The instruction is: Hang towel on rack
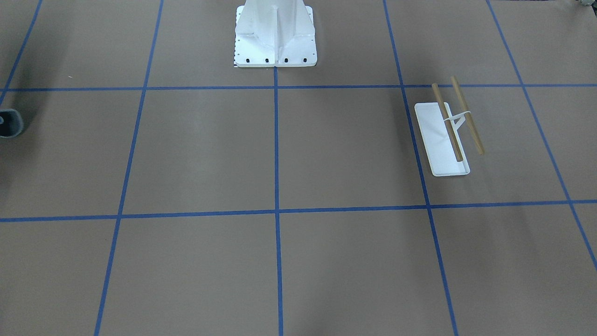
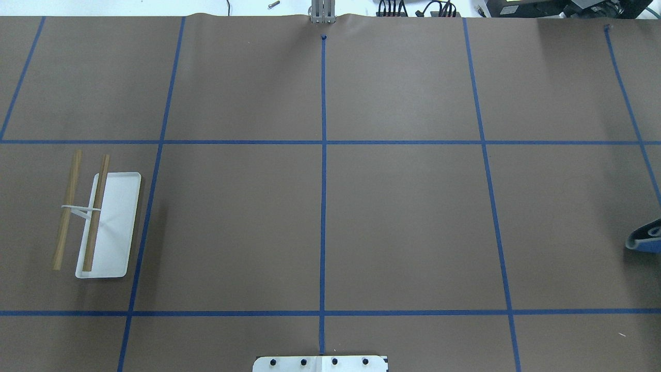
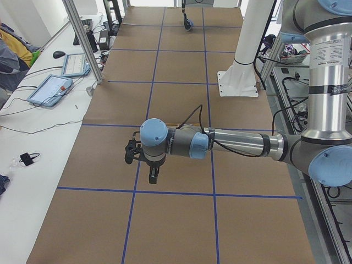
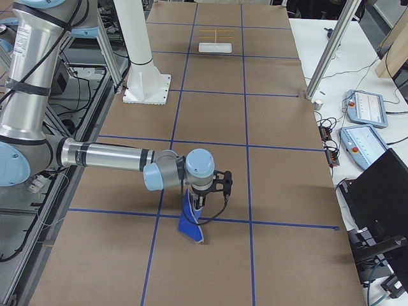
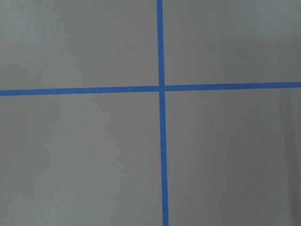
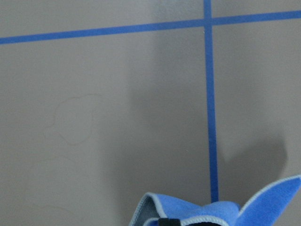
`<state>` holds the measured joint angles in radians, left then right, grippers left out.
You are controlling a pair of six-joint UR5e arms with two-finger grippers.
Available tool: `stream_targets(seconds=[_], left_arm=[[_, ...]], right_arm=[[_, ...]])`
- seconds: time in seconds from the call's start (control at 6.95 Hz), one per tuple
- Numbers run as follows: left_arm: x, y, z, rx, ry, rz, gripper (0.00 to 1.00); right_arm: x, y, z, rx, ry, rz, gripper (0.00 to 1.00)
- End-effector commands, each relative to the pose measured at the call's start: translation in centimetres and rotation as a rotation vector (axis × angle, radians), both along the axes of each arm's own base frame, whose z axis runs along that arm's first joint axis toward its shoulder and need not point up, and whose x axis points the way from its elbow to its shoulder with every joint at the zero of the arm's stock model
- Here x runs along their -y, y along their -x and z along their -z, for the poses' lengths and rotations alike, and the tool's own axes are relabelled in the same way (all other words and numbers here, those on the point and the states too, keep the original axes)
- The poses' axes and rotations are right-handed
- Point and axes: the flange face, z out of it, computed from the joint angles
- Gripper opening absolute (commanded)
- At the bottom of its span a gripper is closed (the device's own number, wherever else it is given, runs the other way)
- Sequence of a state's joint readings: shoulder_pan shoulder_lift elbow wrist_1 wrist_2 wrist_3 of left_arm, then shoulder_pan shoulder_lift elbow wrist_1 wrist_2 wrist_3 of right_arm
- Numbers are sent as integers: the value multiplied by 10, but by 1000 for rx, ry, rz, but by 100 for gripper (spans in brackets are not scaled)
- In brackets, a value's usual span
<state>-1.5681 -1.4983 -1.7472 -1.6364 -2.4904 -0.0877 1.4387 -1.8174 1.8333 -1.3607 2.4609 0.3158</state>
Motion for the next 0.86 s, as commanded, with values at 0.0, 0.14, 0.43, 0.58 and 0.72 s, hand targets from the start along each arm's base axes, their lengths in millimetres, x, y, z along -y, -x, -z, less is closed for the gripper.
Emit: stream_targets(seconds=[0.0, 0.14, 0.43, 0.58, 0.72], left_arm=[[14, -10, 34, -105, 14, 76, 98], [23, -33, 57, -157, -2, 79, 98], [67, -95, 143, -263, 146, 178, 98], [85, -134, 185, -299, 251, 207, 98], [102, -161, 231, -337, 332, 239, 98]], right_arm=[[47, 17, 123, 21, 42, -61, 0], [61, 38, 180, 38, 55, -80, 0], [71, 70, 271, 77, 69, -108, 0], [78, 92, 313, 108, 71, -121, 0], [79, 119, 360, 143, 100, -147, 0]])
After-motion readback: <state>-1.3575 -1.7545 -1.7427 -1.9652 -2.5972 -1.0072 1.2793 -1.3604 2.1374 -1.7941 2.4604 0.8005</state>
